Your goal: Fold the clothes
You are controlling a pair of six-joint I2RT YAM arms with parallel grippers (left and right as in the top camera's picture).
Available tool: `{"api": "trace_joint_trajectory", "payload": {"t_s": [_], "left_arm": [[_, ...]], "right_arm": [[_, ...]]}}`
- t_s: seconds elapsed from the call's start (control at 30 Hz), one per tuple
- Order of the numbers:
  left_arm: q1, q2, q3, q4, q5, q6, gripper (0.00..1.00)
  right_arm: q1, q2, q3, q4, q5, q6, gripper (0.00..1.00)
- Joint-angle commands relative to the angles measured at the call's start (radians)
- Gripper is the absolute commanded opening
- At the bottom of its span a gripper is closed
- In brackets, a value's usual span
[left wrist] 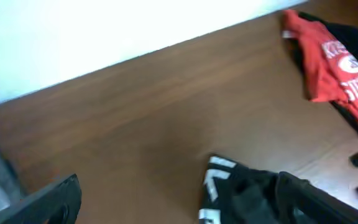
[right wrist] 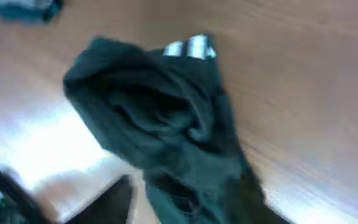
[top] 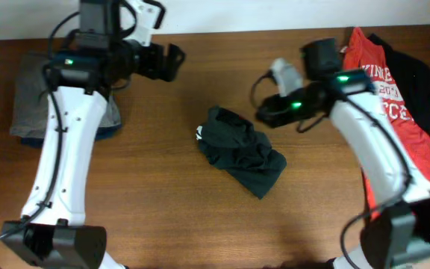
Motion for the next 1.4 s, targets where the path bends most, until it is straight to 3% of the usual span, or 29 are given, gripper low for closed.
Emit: {"api": "trace_joint_trajectory", "payload": {"t_s": [0.0,0.2,0.67,0.9,0.97,1.07,1.23,1.33,1.37], "left_arm": [[0.064,-0.008,0.005,-0.013,0.004,-0.013,0.99],[0.093,-0.003,0.005,-0.024,-0.045,-0.002,0.99],[0.093,0.044,0.003,-0.025,-0.060,0.021,0.99],[0.094,0.053,0.003,-0.024,-0.060,0.021,0.99],[0.093,0.053,0.003,-0.024,-0.060,0.021,0.99],[0.093,0.053,0.003,-0.024,-0.060,0.021,0.99],[0.093,0.053,0.003,-0.024,-0.060,0.021,0.99],[0.093,0.053,0.003,-0.024,-0.060,0.021,0.99],[0.094,0.053,0.003,-0.024,-0.060,0.021,0.99]], "right_arm": [[0.098,0.098,-0.006,0.051,0.021,-0.088,0.61],[0.174,0.170,-0.006,0.106,0.034,-0.088,0.69],[0.221,0.168,0.119,0.062,0.025,-0.115,0.69],[0.254,0.187,0.108,-0.002,0.112,-0.133,0.68],[0.256,0.190,0.101,-0.002,0.116,-0.133,0.57],[0.257,0.191,0.101,-0.011,0.115,-0.132,0.30],[0.257,0.191,0.101,-0.059,0.119,-0.133,0.24],[0.257,0.190,0.099,-0.075,0.137,-0.124,0.04],[0.257,0.190,0.099,-0.092,0.162,-0.102,0.04]]}}
